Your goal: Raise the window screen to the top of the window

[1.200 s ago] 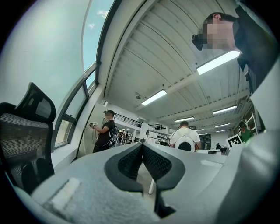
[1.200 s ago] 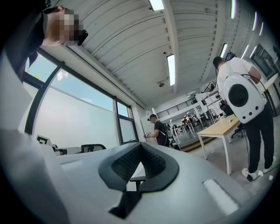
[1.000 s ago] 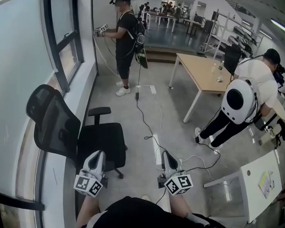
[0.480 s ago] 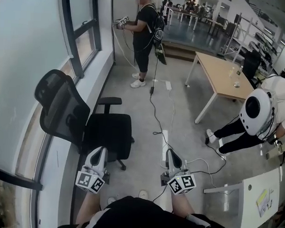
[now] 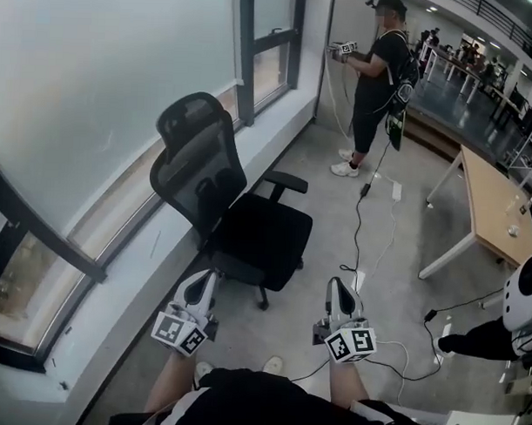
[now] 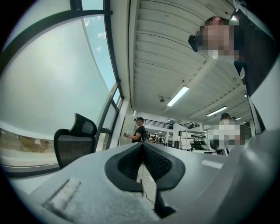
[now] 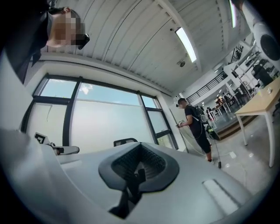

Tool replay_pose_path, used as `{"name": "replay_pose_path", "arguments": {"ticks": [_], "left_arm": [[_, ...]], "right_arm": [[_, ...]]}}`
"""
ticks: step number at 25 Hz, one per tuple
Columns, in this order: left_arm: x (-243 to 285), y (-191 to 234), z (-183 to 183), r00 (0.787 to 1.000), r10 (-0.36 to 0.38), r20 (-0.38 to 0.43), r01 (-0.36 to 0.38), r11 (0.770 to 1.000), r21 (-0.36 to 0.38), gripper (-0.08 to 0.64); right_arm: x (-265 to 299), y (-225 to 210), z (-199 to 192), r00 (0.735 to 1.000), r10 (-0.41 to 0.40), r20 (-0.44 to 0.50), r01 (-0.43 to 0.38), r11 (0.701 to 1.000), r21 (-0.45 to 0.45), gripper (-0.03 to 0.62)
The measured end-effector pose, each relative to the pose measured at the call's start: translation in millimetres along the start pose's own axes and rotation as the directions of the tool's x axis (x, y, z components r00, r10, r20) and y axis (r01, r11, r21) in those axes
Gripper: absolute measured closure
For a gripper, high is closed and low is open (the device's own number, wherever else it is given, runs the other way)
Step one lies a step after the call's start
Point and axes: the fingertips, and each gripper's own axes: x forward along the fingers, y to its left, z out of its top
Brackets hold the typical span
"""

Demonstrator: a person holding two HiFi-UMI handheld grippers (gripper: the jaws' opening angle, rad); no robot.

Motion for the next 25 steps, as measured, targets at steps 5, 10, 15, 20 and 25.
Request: {"name": "replay_pose_path", "arguments": {"ticks": [5,10,15,20,25], "left_arm": [[-47,29,20,0.994,0.107,0.039,-0.107,0.994,0.018,0.557],[-97,45,37,0.984,0.156,0.081,-0.159,0.987,0.027,0.557],[-162,69,54,0.961,0.249,0.124,-0.253,0.967,0.015,0.558],[-231,85,68,0.929,0.341,0.145,-0.348,0.937,0.02,0.557],[-304,100,82,0.877,0.45,0.167,-0.462,0.886,0.04,0.557]], "right_arm": [[20,46,-8,0.996,0.089,0.002,-0.089,0.995,0.044,0.589],[20,95,-15,0.989,0.145,-0.005,-0.145,0.988,0.058,0.589],[23,163,-25,0.971,0.238,-0.021,-0.237,0.97,0.058,0.589],[24,223,-39,0.944,0.328,-0.04,-0.324,0.942,0.089,0.589],[28,283,-59,0.901,0.43,-0.06,-0.421,0.899,0.119,0.589]]}}
